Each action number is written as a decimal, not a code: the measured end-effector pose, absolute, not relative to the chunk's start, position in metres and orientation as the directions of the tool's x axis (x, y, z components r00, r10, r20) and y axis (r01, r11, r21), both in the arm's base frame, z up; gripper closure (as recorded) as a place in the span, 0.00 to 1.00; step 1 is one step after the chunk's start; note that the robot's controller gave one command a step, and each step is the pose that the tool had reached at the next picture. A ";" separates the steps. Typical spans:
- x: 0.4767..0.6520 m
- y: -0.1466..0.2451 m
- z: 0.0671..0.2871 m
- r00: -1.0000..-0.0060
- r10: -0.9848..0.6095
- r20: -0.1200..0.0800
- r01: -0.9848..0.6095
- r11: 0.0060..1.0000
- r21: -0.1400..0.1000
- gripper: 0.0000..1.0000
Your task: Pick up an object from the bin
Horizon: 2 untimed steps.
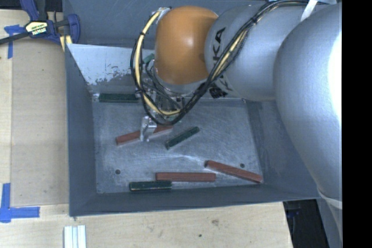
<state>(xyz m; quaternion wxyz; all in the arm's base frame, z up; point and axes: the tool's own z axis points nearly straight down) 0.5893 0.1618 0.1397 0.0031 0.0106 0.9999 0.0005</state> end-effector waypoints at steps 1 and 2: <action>0.590 0.155 0.072 -0.999 0.048 -0.004 0.048 0.999 0.001 0.00; 0.591 0.156 0.082 -0.999 0.052 -0.007 0.052 0.999 0.003 1.00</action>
Offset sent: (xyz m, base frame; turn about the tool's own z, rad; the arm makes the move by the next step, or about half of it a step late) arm 0.0017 -0.0110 -0.0697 -0.0039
